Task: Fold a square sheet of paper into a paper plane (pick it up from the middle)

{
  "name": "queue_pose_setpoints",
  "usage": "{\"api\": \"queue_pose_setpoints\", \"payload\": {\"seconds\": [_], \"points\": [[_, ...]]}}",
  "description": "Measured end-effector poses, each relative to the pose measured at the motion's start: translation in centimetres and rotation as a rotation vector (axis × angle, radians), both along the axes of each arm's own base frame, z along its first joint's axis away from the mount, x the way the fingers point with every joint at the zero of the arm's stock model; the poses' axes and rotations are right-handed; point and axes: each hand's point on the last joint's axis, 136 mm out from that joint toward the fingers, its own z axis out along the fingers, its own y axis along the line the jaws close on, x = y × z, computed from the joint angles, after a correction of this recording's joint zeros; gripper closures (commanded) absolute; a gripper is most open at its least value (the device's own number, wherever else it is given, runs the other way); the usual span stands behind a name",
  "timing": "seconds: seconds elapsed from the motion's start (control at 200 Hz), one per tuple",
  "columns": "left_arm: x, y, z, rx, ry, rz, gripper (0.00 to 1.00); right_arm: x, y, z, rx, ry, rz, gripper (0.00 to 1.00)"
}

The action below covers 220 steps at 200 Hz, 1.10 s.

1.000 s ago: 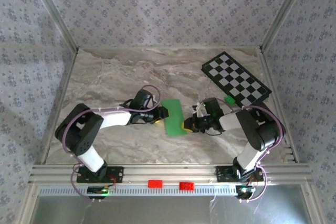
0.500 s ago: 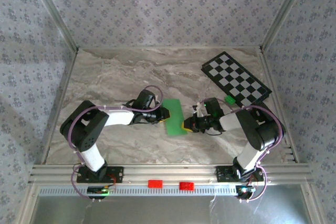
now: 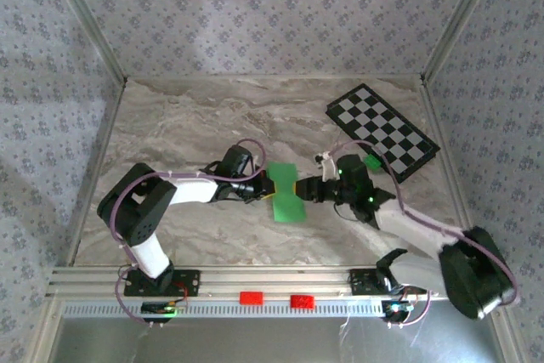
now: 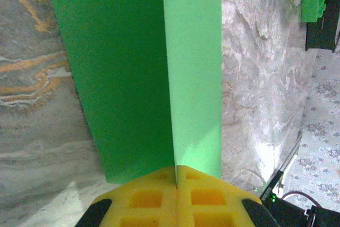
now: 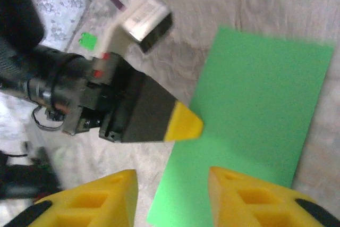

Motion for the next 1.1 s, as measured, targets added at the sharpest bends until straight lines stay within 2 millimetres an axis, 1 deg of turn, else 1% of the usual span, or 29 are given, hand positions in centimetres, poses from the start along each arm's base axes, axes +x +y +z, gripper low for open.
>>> {"api": "queue_pose_setpoints", "payload": {"seconds": [0.04, 0.08, 0.14, 0.21, 0.27, 0.325, 0.455, 0.57, 0.61, 0.705, 0.805, 0.865, 1.024, 1.099], "points": [[0.1, -0.1, 0.2, -0.001, 0.002, -0.002, 1.00, -0.8, 0.2, 0.4, -0.044, -0.114, 0.017, 0.44], [0.1, -0.2, 0.4, -0.004, 0.001, -0.003, 1.00, -2.0, 0.3, 0.2, -0.092, -0.215, 0.043, 0.41], [0.3, -0.3, 0.9, -0.010, -0.006, -0.002, 1.00, -4.0, 0.6, -1.0, -0.165, -0.321, 0.099, 0.41], [0.4, -0.4, 1.4, -0.017, -0.007, 0.001, 1.00, -5.9, 0.8, -3.2, -0.281, -0.417, 0.173, 0.41], [0.5, -0.6, 1.9, -0.025, -0.011, 0.001, 1.00, -6.8, 1.1, -4.3, -0.373, -0.486, 0.221, 0.40], [0.6, -0.8, 2.1, -0.030, -0.010, 0.003, 1.00, -7.1, 1.5, -4.9, -0.441, -0.549, 0.247, 0.39], [0.2, -1.2, 2.3, -0.033, -0.006, -0.007, 1.00, -7.0, 2.3, -6.1, -0.604, -0.665, 0.267, 0.38], [0.0, -1.4, 2.3, -0.026, 0.000, -0.014, 1.00, -5.7, 2.6, -6.7, -0.723, -0.729, 0.220, 0.39], [-0.1, -1.4, 2.3, -0.025, 0.002, -0.015, 1.00, -5.2, 2.6, -6.8, -0.761, -0.743, 0.198, 0.41], [-0.1, -1.4, 2.3, -0.022, 0.005, -0.015, 1.00, -4.3, 2.6, -6.9, -0.815, -0.767, 0.159, 0.49], [-0.1, -1.4, 2.2, -0.020, 0.008, -0.015, 1.00, -3.8, 2.3, -6.8, -0.839, -0.777, 0.124, 0.60], [-0.2, -1.3, 2.1, -0.016, 0.012, -0.015, 1.00, -3.7, 2.2, -6.7, -0.836, -0.775, 0.108, 0.65], [-0.3, -1.2, 2.0, -0.008, 0.019, -0.014, 1.00, -3.6, 2.3, -6.4, -0.808, -0.762, 0.094, 0.67], [-0.3, -1.2, 2.0, -0.007, 0.018, -0.013, 1.00, -3.5, 2.4, -5.9, -0.779, -0.755, 0.086, 0.70]]}}
